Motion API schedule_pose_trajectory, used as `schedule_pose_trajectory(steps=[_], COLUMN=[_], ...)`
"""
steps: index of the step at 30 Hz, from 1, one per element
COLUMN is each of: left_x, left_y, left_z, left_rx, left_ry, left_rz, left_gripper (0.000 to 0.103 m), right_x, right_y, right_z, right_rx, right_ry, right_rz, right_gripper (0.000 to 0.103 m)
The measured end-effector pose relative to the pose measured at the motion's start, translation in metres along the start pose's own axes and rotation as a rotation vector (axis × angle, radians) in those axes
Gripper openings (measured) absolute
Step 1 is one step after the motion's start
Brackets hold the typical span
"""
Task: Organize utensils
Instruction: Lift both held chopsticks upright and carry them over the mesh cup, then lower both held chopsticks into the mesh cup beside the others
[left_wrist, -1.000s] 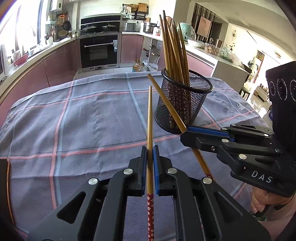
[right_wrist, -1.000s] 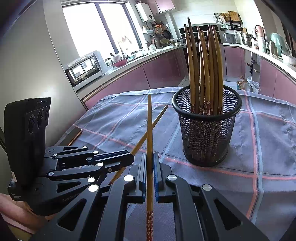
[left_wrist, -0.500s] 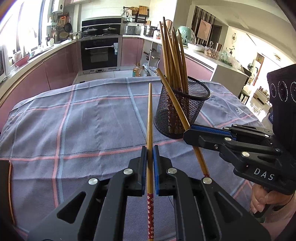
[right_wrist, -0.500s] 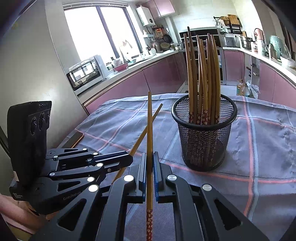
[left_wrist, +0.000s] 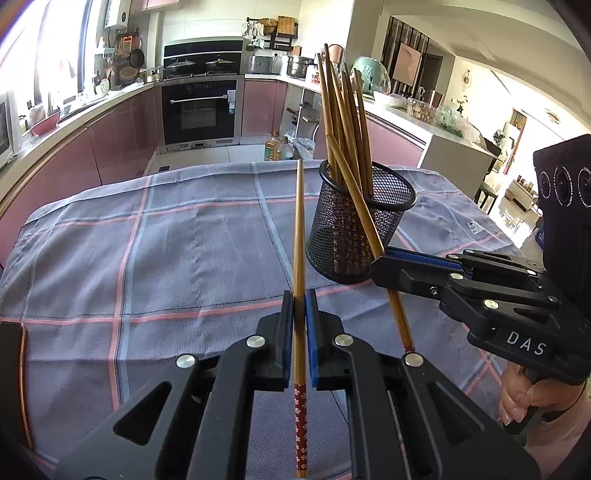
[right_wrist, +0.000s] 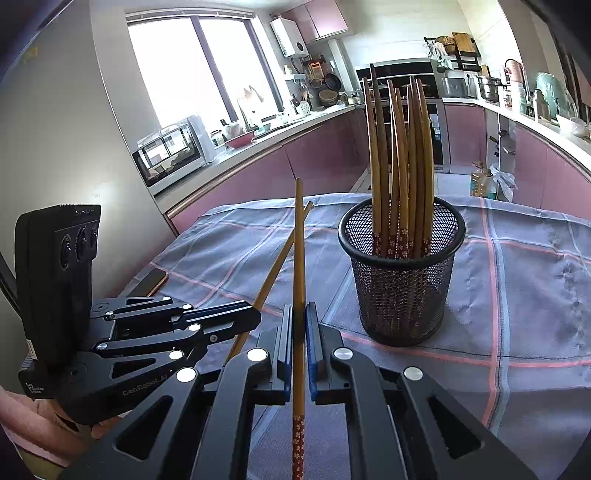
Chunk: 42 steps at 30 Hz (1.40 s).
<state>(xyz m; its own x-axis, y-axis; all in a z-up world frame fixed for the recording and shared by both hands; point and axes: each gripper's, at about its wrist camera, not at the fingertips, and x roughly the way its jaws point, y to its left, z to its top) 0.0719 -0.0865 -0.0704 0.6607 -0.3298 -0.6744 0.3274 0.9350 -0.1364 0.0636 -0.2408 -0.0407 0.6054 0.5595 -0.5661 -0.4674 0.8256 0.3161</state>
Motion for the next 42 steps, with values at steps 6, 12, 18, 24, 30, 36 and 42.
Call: schedule_pose_trajectory(steps=[6,12,18,24,30,36,42], left_x=[-0.003,-0.006,-0.012,-0.015,-0.017,-0.019,-0.02], left_y=[0.0,0.001,0.002,0.003,0.0,-0.002,-0.003], left_z=[0.002,0.004,0.008,0.013,0.018,0.024,0.028], left_rx=[-0.002,-0.007,-0.01,-0.019,-0.012,-0.007,-0.008], left_ry=[-0.009,-0.022,-0.044,-0.05,-0.064,-0.077,-0.081], left_rz=[-0.001,-0.007,-0.019,-0.048,-0.065,-0.072,-0.08], left_gripper=[0.007,0.007,0.007,0.007,0.007,0.007,0.007], right_x=[-0.004,-0.009,-0.014,-0.02,-0.027,-0.031,-0.034], right_y=[-0.002,-0.004,-0.01,-0.014,-0.016,-0.017,-0.017], right_z=[-0.001,0.002,0.007,0.015,0.022,0.027,0.031], right_rx=[0.005,0.005,0.009,0.006,0.0,-0.003,-0.007], right_ry=[-0.01,-0.023,-0.048,-0.073,-0.096,-0.109,-0.122], right_rz=[0.002,-0.002,-0.006,-0.017,-0.022,-0.024,-0.029], right_gripper=[0.006,0.006,0.006,0.006,0.006,0.006,0.006])
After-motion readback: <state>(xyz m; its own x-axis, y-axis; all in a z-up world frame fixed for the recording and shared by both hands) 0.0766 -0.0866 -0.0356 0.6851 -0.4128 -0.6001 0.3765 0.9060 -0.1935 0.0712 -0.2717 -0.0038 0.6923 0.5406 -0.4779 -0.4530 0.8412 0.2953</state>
